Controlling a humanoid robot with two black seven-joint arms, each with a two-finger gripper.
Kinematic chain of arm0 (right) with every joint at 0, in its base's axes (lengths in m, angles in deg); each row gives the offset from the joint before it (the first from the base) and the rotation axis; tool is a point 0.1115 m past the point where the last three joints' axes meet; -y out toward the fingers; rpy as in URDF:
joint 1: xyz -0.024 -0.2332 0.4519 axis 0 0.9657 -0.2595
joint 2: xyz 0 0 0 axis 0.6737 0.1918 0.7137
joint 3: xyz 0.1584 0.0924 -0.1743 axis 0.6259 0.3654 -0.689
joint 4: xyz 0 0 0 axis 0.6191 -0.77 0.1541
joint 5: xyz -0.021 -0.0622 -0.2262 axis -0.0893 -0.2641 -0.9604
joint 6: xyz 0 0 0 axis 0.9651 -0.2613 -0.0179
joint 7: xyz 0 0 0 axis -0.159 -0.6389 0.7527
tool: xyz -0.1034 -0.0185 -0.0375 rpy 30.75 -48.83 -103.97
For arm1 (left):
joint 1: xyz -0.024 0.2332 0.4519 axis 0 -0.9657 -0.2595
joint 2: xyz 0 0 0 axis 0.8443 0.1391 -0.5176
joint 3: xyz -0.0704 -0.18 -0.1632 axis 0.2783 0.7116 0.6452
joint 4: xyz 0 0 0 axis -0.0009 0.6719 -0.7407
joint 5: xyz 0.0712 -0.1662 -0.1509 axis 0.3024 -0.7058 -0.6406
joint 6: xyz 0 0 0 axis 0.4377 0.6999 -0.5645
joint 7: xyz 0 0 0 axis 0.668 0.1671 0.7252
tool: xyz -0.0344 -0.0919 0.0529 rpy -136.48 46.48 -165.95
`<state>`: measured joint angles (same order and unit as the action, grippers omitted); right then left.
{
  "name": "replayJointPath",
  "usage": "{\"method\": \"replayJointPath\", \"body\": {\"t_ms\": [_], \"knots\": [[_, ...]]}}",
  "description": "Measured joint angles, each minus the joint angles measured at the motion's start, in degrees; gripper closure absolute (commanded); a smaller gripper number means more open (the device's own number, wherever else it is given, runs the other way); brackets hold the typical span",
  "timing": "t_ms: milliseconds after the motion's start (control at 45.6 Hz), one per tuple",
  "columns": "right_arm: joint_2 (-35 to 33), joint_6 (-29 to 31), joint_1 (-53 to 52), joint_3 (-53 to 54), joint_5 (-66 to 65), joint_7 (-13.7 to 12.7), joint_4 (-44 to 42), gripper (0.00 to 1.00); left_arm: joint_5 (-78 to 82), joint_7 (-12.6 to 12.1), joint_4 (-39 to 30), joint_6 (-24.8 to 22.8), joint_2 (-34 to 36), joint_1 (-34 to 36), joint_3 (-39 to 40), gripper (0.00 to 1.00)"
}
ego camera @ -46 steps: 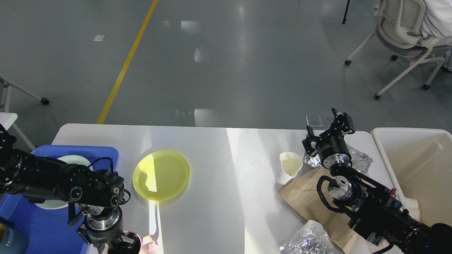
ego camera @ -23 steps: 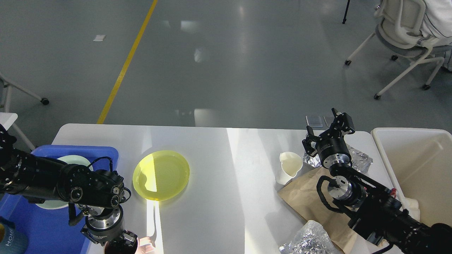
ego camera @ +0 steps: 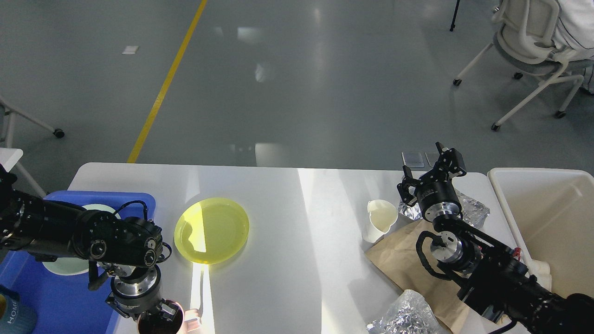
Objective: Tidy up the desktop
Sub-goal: 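Lift the pink mug and carry it over the blue tray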
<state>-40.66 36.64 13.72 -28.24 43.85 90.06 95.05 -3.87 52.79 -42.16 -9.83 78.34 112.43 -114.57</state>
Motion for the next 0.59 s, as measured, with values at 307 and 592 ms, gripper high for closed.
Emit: {"method": "replayJointPath", "body": {"t_ms": [307,592], "knots": [[-0.1,0.0,0.0,0.0,0.0,0.0,0.0,0.0,-0.9,0.0,-0.6,-17.9,6.9,14.2,1.4,0.98],[-0.1,0.0,0.0,0.0,0.0,0.0,0.0,0.0,-1.7,0.0,-0.6,-22.8,19.7,31.7,2.3,0.98]]}}
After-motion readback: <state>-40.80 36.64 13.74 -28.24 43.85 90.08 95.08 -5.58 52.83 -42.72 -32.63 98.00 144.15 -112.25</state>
